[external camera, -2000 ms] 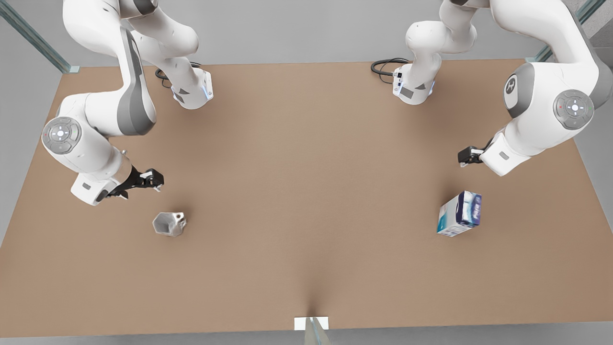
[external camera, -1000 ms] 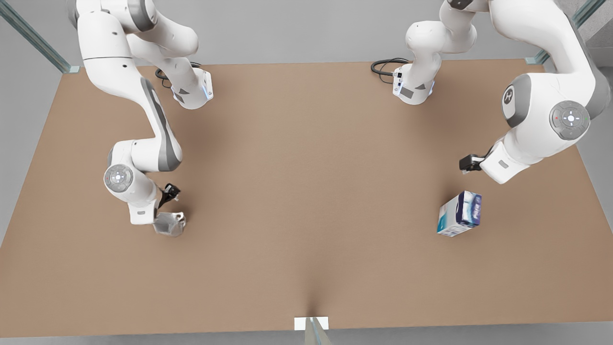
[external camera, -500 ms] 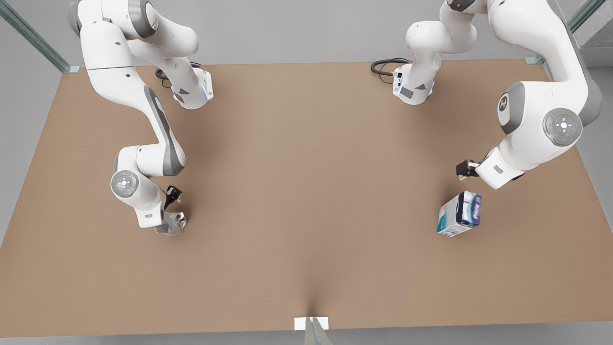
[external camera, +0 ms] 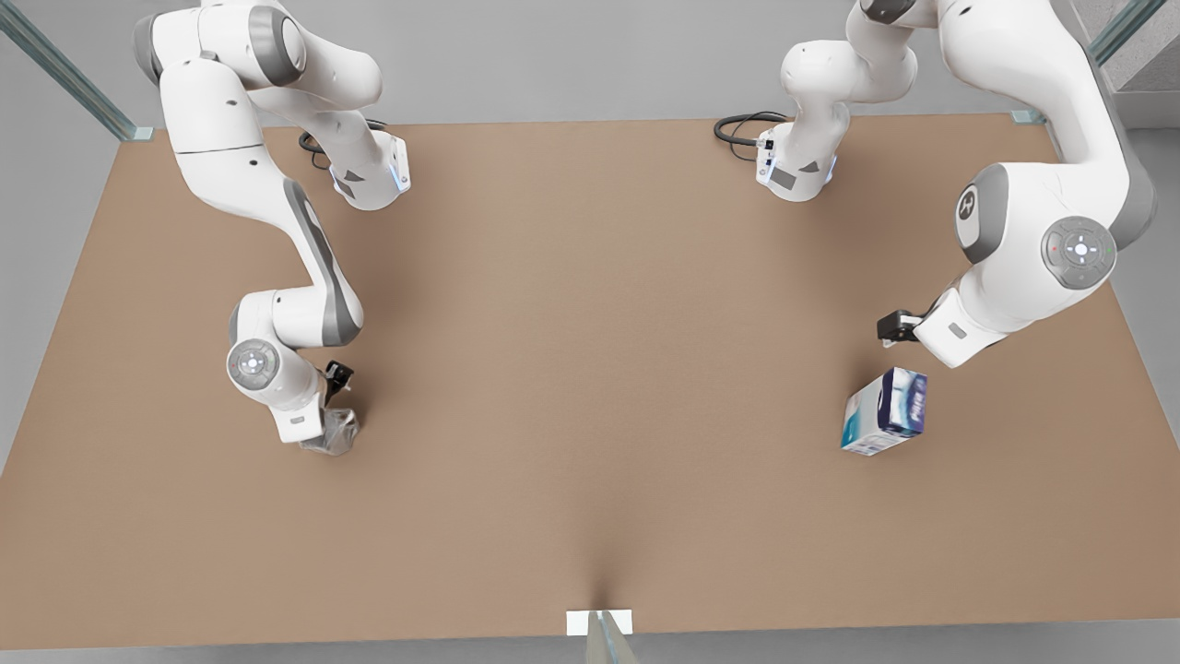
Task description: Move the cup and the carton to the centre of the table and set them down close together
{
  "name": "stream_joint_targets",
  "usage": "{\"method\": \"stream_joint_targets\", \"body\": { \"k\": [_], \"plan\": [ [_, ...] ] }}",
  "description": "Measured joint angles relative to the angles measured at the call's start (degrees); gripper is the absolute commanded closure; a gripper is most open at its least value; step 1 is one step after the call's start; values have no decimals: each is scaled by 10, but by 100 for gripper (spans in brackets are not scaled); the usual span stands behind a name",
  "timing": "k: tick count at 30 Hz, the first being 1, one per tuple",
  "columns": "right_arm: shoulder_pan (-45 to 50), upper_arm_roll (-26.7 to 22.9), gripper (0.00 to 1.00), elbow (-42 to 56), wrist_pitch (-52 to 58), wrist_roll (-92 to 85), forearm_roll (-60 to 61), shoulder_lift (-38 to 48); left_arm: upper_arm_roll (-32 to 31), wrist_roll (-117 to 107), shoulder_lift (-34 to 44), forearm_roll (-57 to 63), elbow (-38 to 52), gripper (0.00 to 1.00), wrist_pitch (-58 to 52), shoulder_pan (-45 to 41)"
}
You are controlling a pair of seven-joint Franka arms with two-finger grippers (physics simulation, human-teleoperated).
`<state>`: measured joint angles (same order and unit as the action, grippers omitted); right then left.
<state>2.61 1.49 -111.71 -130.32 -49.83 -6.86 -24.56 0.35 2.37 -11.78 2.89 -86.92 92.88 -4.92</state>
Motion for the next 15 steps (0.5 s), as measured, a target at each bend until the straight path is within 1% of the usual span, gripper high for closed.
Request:
{"method": "stream_joint_targets", "body": {
  "k": [12,14,15],
  "plan": [
    [1,0,0,4,-15,1,1,-32,0,2,-2,7,-21,0,30,-1],
    [1,0,0,5,-15,1,1,-37,0,2,-10,11,-24,0,52,0],
    [1,0,0,4,-34,0,1,-40,6,7,-12,12,-33,0,69,-2]
  ]
}}
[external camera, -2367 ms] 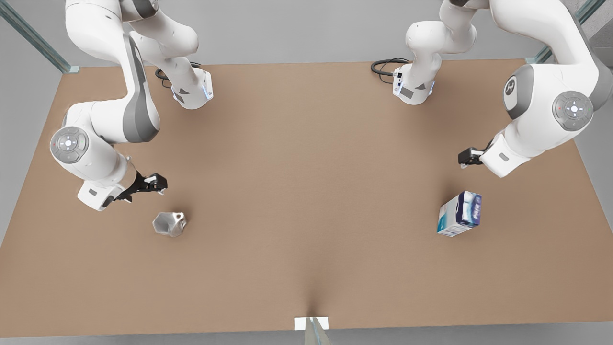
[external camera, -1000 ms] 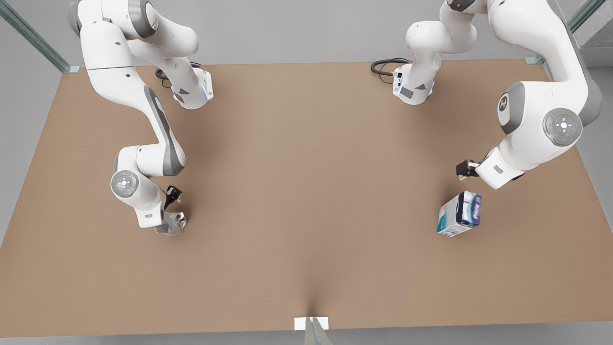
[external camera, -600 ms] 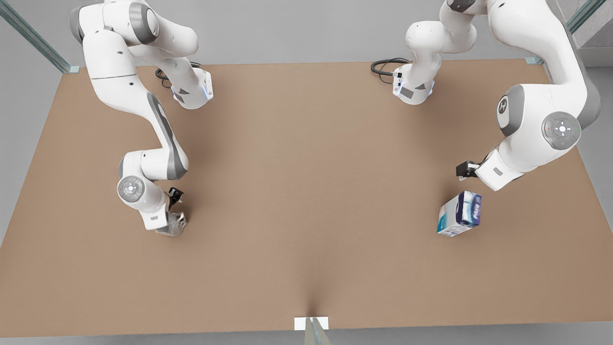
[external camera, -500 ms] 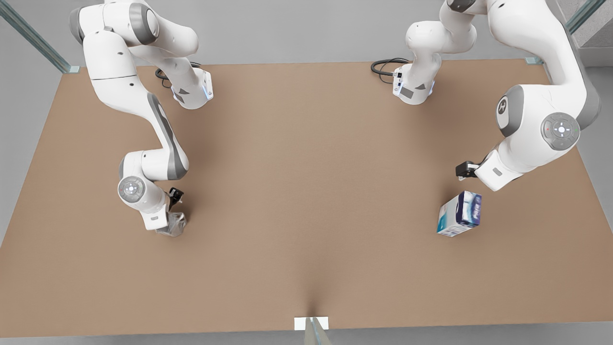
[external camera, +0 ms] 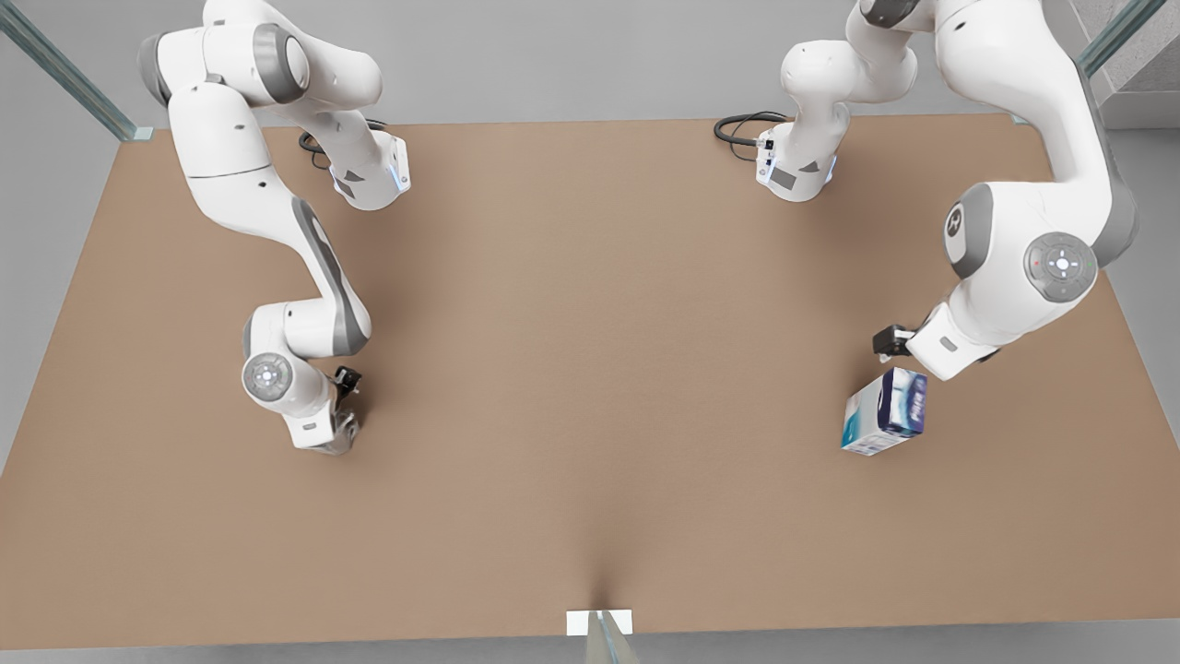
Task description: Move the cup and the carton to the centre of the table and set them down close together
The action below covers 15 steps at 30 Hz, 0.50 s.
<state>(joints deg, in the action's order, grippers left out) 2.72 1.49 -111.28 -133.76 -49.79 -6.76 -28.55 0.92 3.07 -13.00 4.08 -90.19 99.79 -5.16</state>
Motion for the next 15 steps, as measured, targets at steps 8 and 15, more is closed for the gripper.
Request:
{"method": "stream_joint_targets", "body": {
  "k": [8,15],
  "plan": [
    [-1,0,78,1,-8,0,-1,-5,14,16,1,4,-111,0,138,3],
    [-2,0,79,2,-5,5,4,1,34,55,3,4,-152,1,190,3]
  ]
}}
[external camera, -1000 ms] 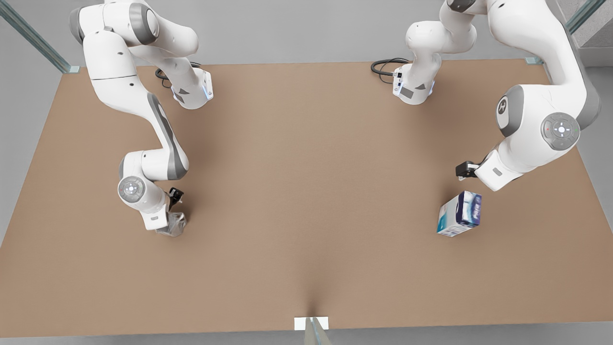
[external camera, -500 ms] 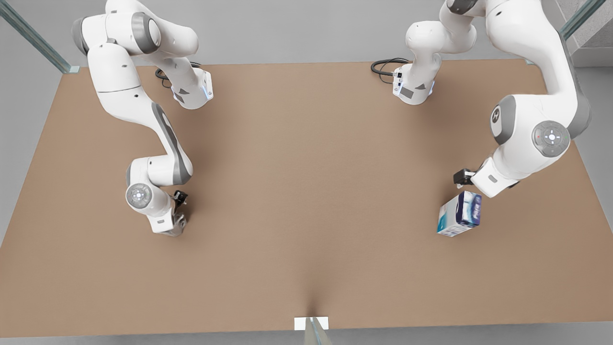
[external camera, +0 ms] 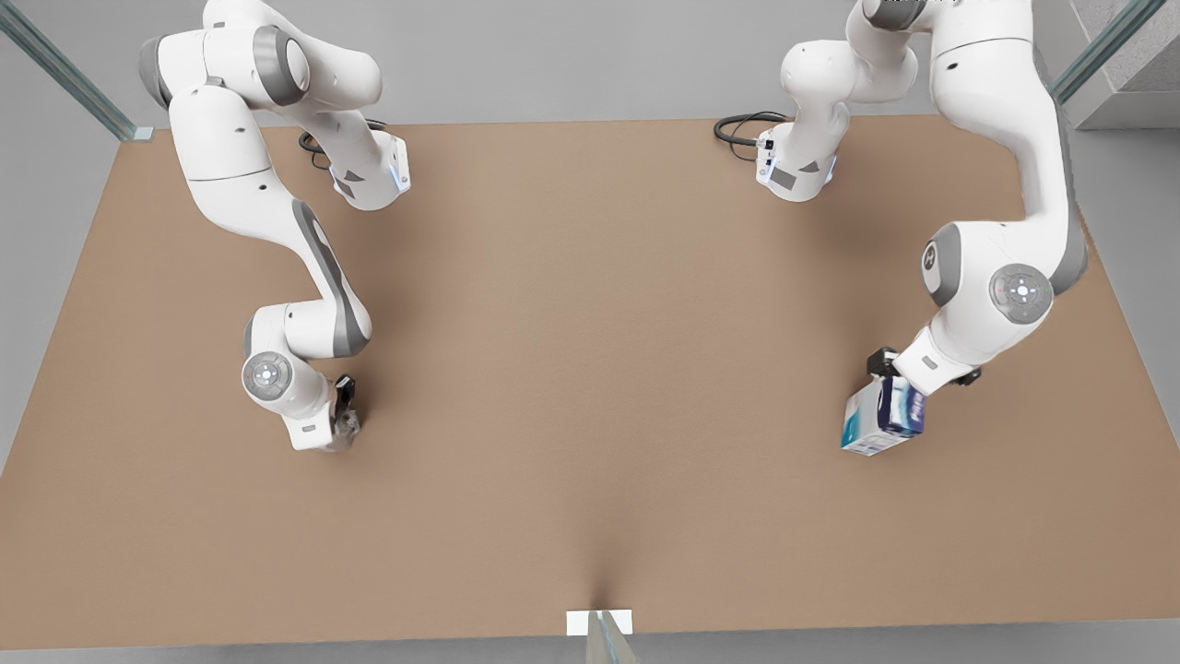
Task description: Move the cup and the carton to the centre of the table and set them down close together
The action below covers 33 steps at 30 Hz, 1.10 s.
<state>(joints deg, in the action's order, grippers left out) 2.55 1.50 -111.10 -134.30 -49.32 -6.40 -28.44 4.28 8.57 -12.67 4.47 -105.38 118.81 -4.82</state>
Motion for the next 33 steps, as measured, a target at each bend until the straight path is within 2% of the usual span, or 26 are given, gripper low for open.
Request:
{"method": "stream_joint_targets", "body": {
  "k": [4,6,10,12,14,16,18,22,26,27,28,29,31,33],
  "plan": [
    [9,3,79,4,22,101,2,28,35,118,-3,-12,2,0,3,2],
    [26,15,79,5,21,215,3,38,36,130,-4,-21,4,0,1,-1],
    [164,19,79,85,74,437,1,24,37,131,-7,-44,3,1,-9,-1],
    [225,19,79,153,75,539,1,-19,37,125,-6,-50,3,1,-9,0],
    [281,19,79,264,112,659,1,-89,38,116,-6,-54,3,1,-5,-2],
    [318,19,79,368,115,731,2,-157,38,114,-9,-57,3,1,-1,-1],
    [336,19,79,432,115,772,2,-197,39,114,-20,-58,3,1,1,-1],
    [367,16,79,518,91,796,4,-268,40,114,-35,-58,3,1,2,-1],
    [367,12,79,519,45,798,2,-295,41,114,-38,-57,3,1,8,-1],
    [367,12,70,519,41,798,2,-298,41,114,-39,-57,3,1,11,0],
    [367,12,22,519,41,800,0,-298,41,114,-40,-57,3,1,12,0],
    [367,12,10,519,41,802,-3,-298,42,114,-42,-57,3,1,16,0],
    [367,12,0,519,41,804,-10,-298,41,114,-52,-56,2,1,32,0],
    [366,13,0,518,18,805,-7,-299,40,114,-58,-56,1,1,39,0]
  ]
}}
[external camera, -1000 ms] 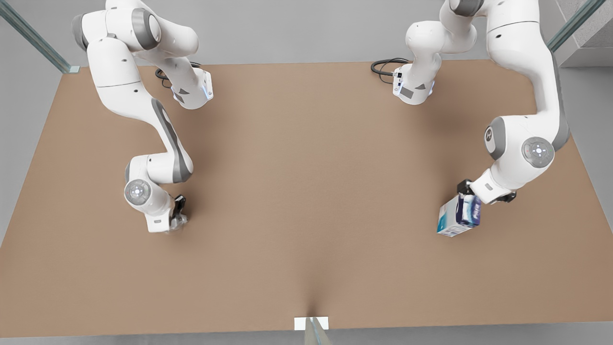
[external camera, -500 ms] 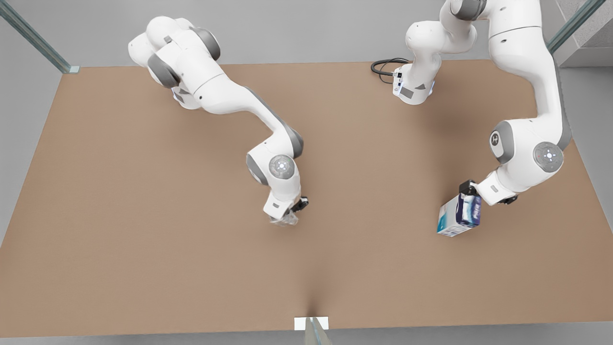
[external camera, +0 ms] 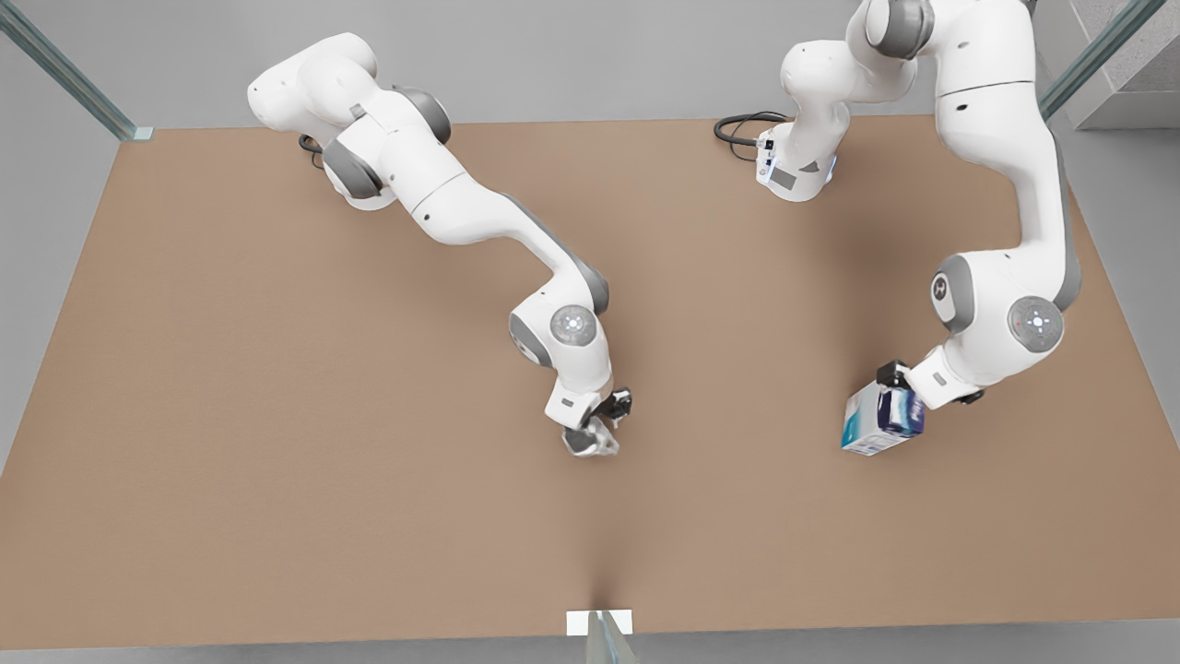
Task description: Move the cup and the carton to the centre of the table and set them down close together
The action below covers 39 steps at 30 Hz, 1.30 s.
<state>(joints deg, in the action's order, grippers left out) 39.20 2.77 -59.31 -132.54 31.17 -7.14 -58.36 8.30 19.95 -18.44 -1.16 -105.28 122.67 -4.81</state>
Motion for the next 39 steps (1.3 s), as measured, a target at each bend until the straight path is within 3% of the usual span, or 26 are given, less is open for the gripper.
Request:
{"method": "stream_joint_targets", "body": {
  "k": [8,9,13,14,18,23,39],
  "plan": [
    [-2,6,0,0,6,17,18,4,0,0,-1,0,-23,1,-5,0],
    [-1,5,0,-1,8,16,63,11,0,0,-1,0,-30,1,-5,0],
    [-10,26,0,-11,169,8,72,113,8,1,0,0,-39,1,-4,0],
    [-32,27,0,-57,197,-36,71,163,8,1,1,0,-46,1,-5,0],
    [-198,20,0,-69,423,-332,64,285,8,6,2,0,-48,1,-32,0],
    [-269,-64,0,-120,419,-432,33,370,5,0,2,0,-55,1,-14,0],
    [-305,-67,0,-107,448,-429,13,359,1,-39,-22,0,-49,1,37,0]
  ]
}}
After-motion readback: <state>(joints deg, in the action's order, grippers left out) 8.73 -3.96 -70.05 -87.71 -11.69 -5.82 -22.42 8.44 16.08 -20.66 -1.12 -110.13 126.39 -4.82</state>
